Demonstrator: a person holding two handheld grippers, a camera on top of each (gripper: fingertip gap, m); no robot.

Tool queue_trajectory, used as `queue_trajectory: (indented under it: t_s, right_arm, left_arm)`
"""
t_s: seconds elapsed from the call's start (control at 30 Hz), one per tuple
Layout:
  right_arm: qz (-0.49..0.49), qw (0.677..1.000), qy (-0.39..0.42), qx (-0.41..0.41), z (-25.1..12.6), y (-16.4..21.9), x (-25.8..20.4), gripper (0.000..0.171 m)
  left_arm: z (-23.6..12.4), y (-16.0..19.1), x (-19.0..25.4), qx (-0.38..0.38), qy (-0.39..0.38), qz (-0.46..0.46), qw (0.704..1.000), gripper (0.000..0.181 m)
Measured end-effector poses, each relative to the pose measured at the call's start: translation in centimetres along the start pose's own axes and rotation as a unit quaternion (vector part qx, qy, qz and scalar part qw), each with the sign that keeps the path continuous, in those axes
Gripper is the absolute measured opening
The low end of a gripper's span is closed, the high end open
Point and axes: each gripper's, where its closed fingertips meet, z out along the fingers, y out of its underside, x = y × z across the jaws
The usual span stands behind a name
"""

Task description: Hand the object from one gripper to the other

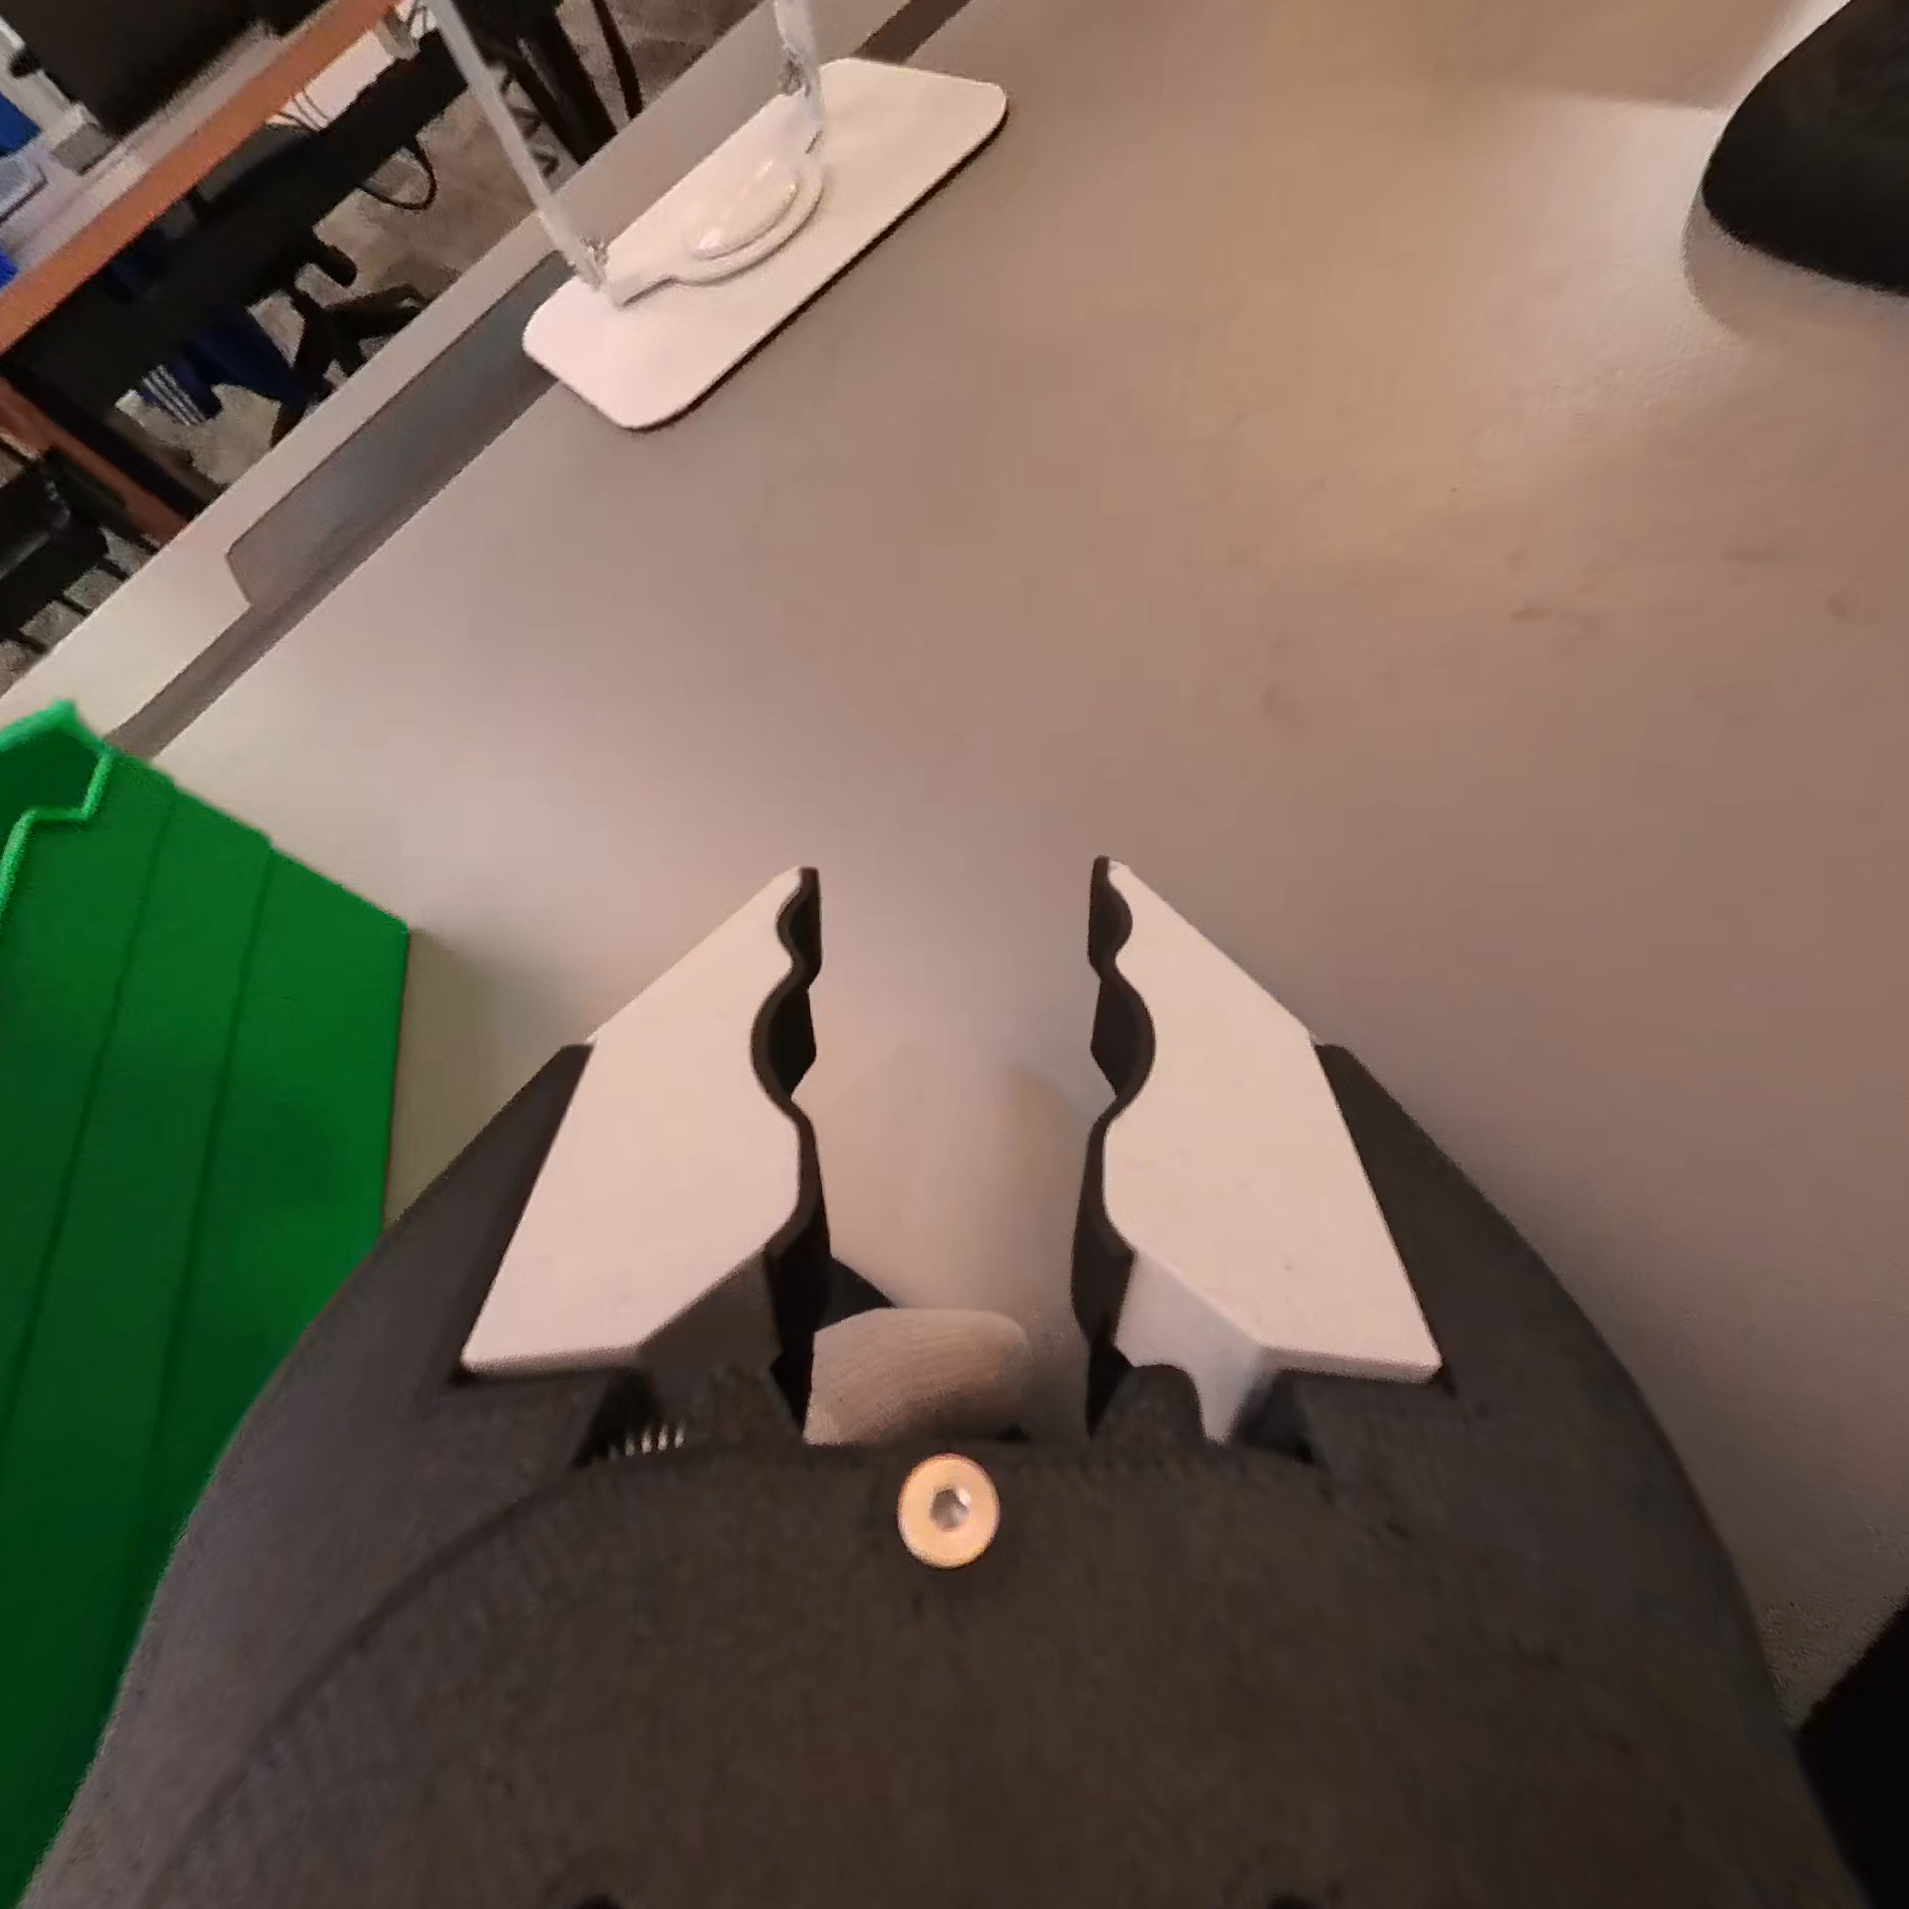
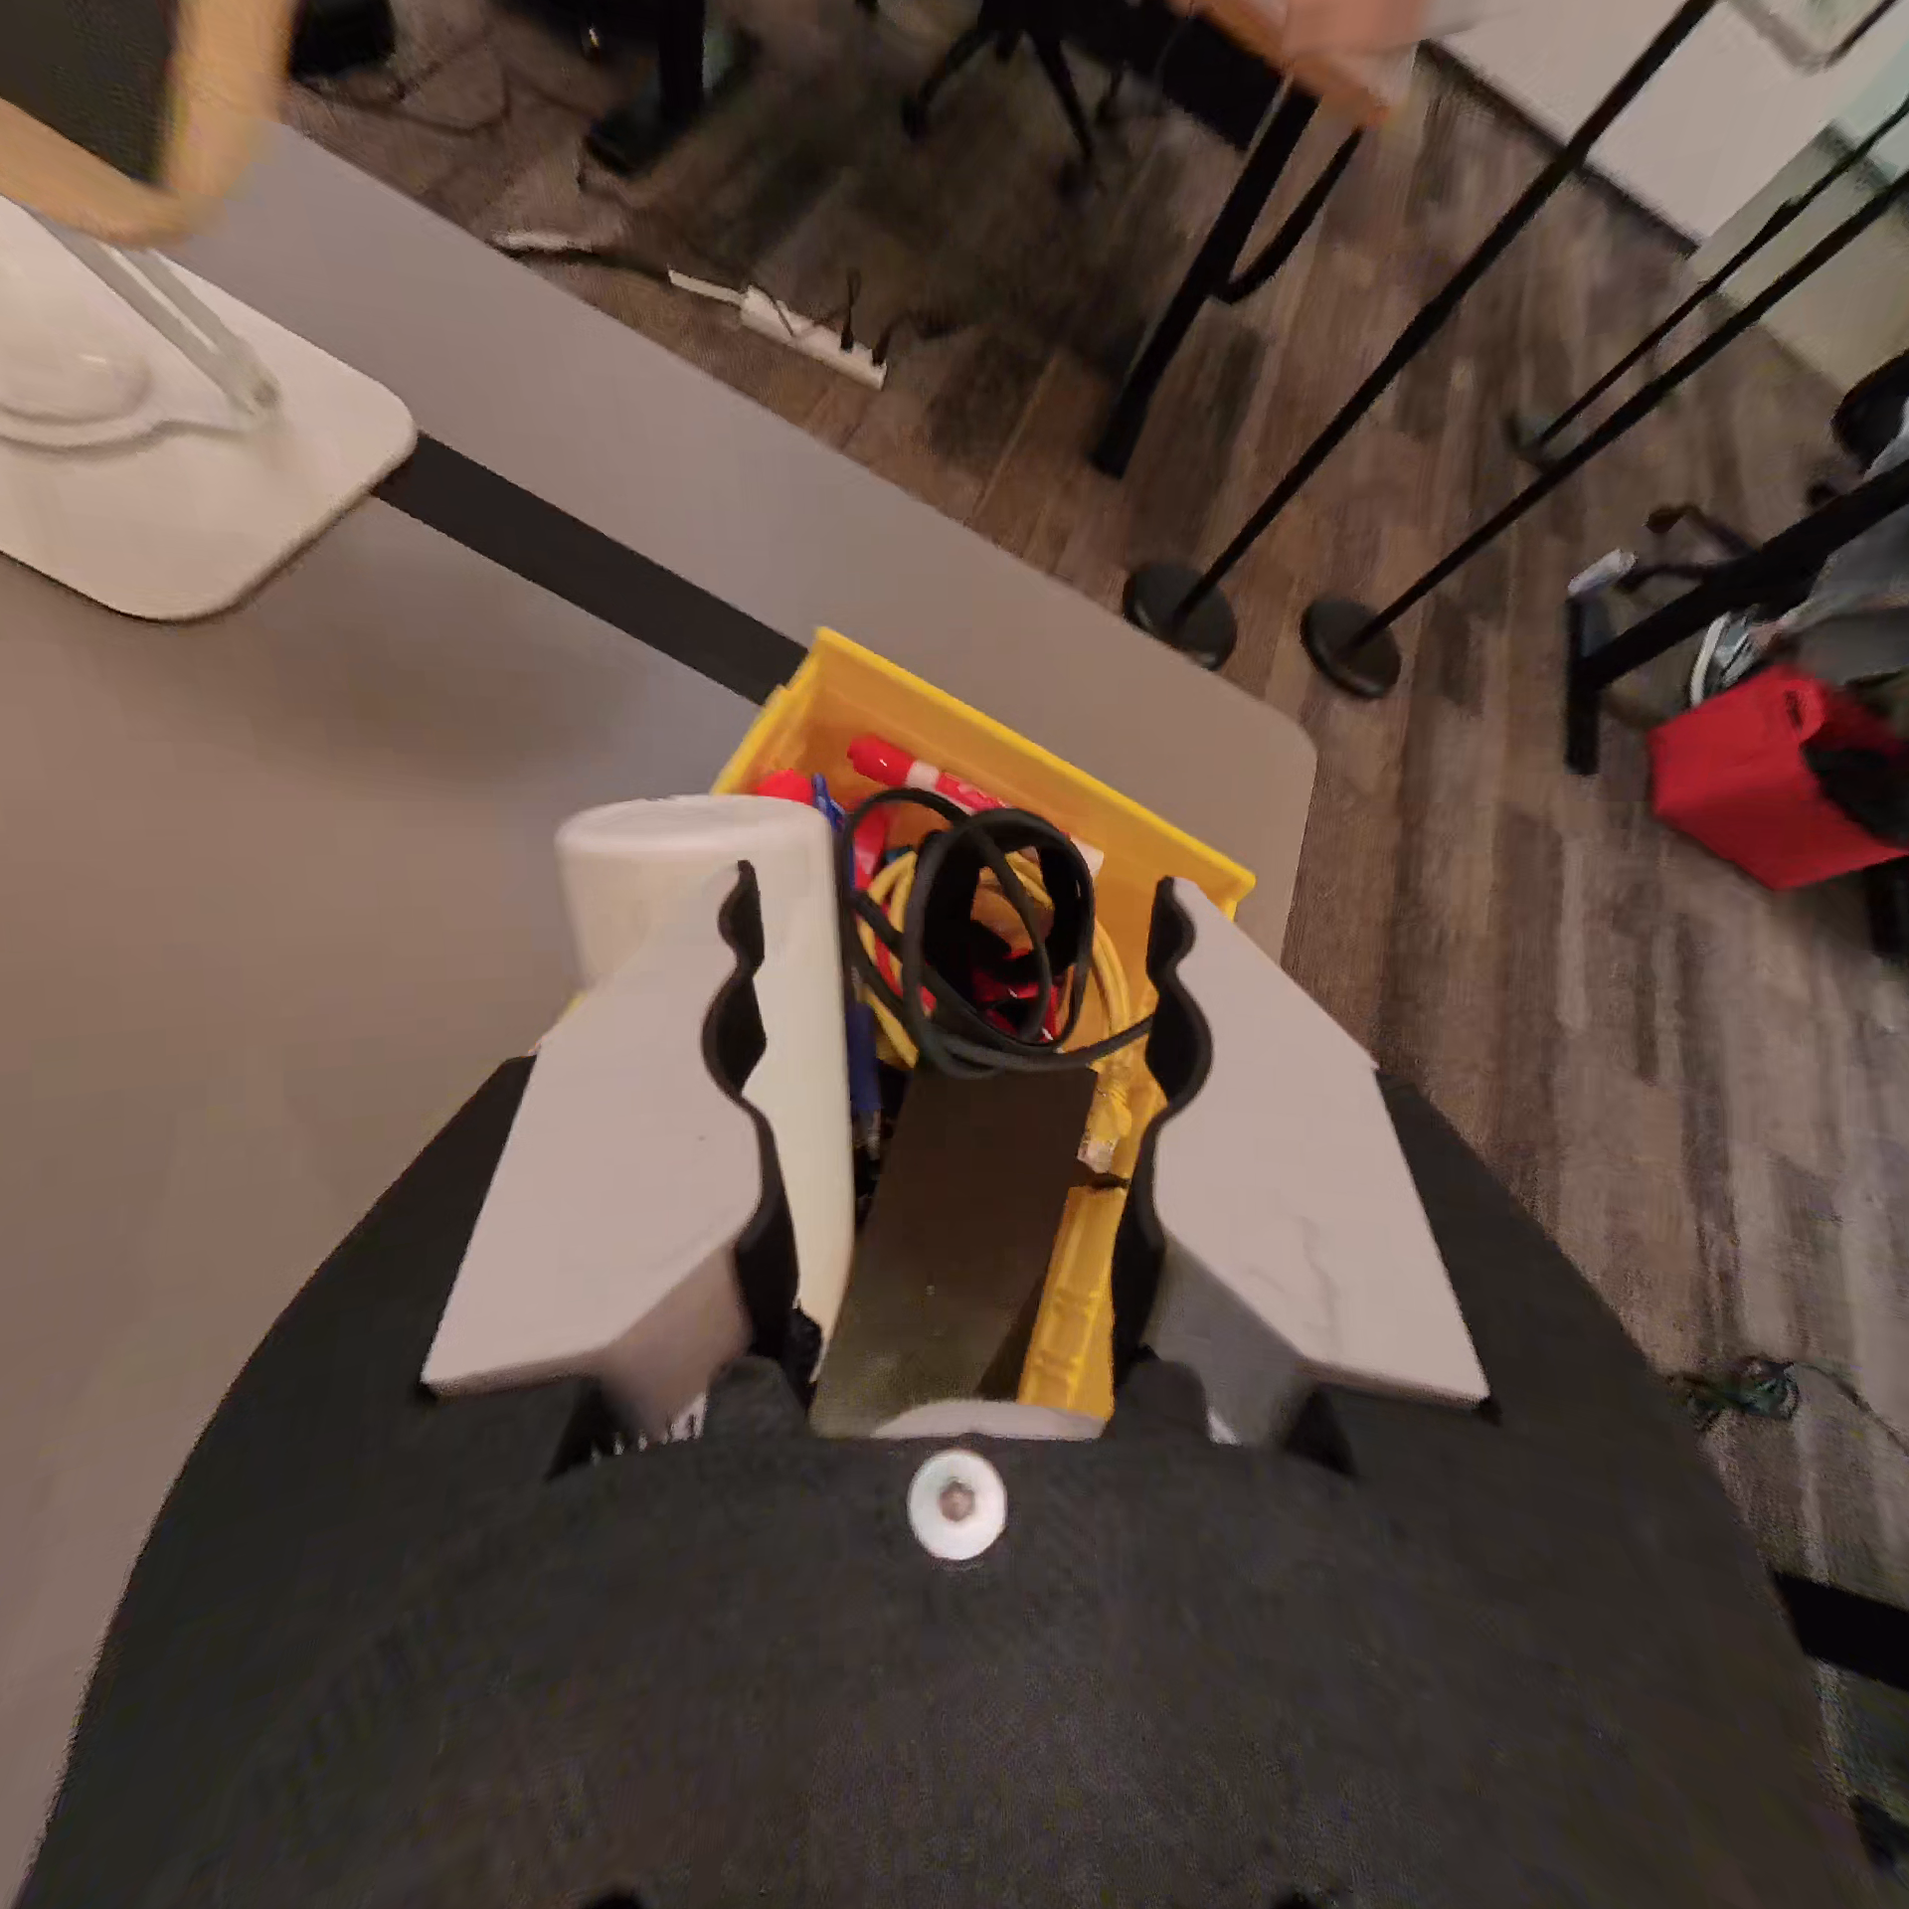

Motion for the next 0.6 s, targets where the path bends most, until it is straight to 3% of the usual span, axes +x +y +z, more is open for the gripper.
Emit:
queue_trajectory:
  t_s: [0.13,0.3,0.43,0.6]
  right_arm:
    - [-0.049,0.997,-0.017,0.063,-5.0,-3.8,-6.3,0.069]
    - [-0.109,0.989,-0.046,0.09,-8.1,-4.9,-15.3,0.07]
    - [-0.1,0.991,-0.016,0.088,-9.0,-3.3,-16.0,0.069]
    - [-0.059,0.994,0.017,0.088,-9.3,-0.3,-14.0,0.074]
  left_arm:
    - [1.9,-2.1,0.9,0.027,0.011,0.016,0.999,0.05]
    - [2.3,-4.6,0.9,0.071,0.031,0.016,0.997,0.051]
    - [-0.5,-5.9,-1.6,0.115,0.001,-0.007,0.993,0.05]
    - [-5.9,-4.2,-8.5,0.104,-0.136,0.018,0.985,0.055]
